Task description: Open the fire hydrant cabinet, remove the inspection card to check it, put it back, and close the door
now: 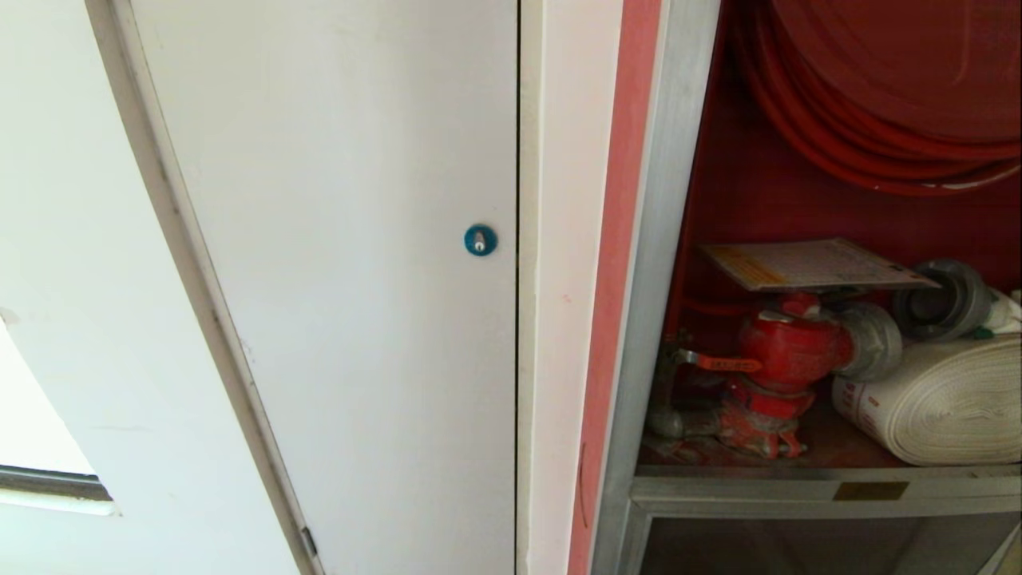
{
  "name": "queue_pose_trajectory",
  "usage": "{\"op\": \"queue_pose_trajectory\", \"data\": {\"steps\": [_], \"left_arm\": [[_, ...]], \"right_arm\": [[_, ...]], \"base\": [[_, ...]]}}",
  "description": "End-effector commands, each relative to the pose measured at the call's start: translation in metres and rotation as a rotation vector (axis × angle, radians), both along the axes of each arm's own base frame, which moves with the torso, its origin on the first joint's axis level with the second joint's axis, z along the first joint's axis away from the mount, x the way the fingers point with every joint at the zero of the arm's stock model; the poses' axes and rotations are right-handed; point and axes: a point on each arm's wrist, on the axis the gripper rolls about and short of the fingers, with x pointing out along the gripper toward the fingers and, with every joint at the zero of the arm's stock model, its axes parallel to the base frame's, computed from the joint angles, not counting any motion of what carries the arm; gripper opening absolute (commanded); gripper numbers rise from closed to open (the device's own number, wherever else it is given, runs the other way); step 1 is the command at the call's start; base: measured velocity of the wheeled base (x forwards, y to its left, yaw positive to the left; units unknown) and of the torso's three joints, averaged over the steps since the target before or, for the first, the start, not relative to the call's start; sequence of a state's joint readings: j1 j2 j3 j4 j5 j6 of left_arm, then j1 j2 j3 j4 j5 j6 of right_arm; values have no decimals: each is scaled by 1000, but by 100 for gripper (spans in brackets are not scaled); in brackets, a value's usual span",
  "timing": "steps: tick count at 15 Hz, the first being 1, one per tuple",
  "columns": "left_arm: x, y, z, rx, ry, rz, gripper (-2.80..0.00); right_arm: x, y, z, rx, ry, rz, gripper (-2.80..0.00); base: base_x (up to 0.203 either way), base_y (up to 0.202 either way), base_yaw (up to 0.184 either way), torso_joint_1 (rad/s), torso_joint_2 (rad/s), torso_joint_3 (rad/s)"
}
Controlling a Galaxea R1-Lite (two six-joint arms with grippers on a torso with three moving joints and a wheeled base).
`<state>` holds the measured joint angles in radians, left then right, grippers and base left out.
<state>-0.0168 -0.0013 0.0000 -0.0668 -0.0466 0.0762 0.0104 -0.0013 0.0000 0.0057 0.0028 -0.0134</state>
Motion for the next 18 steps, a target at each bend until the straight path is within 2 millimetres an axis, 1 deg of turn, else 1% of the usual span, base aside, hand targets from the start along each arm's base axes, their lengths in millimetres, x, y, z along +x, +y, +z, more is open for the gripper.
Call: {"op": "queue_pose_trajectory", "data": {"steps": [1,6,7,18], "left_arm": [[2,0,-8,1,28,1,-280],[2,0,-8,1,28,1,-280],[2,0,-8,1,28,1,-280],[2,0,-7,-19,28,6,-280]], "right_arm": [[0,0,0,0,2,1,-280],[0,0,0,0,2,1,-280],[0,0,0,0,2,1,-280],[0,0,0,0,3,1,-280]], "base": [[0,0,0,0,0,0],[0,0,0,0,0,0],[-97,0,3,16,4,-3],[-194,0,2,0,2,1]]}}
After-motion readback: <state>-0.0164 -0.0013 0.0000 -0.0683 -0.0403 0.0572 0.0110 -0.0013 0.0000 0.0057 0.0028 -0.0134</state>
